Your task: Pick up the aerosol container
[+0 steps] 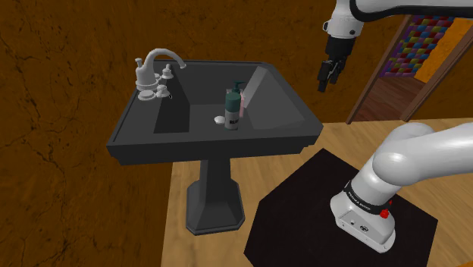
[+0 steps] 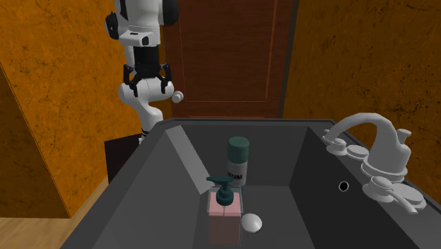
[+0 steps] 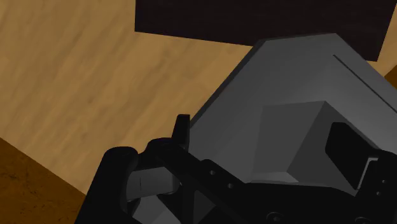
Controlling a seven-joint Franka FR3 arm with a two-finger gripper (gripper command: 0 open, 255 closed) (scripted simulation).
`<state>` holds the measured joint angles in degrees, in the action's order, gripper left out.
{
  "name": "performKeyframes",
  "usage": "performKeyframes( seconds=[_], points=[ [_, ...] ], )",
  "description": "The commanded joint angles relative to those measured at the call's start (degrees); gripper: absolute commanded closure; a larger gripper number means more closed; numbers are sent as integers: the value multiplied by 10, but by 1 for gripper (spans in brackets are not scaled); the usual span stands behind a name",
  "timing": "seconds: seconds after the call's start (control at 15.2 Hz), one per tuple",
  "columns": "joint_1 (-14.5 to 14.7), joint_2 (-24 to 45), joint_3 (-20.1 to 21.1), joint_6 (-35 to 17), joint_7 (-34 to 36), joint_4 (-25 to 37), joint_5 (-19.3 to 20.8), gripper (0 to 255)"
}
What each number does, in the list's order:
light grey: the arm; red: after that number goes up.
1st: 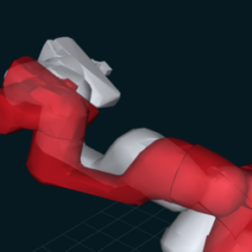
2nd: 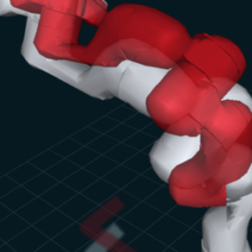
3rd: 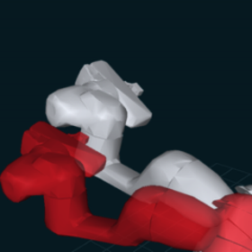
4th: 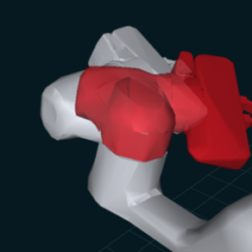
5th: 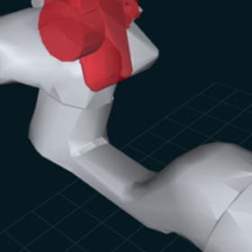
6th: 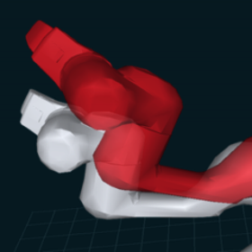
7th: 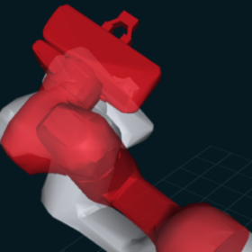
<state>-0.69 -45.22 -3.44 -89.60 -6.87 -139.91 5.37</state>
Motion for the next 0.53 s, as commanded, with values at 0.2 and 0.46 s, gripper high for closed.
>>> performKeyframes(
  seconds=[0.2,0.46],
  points=[
    [12,42,13,-50,20,2,-22,0],
    [28,104,29,-115,44,14,-47,0]
  ],
)
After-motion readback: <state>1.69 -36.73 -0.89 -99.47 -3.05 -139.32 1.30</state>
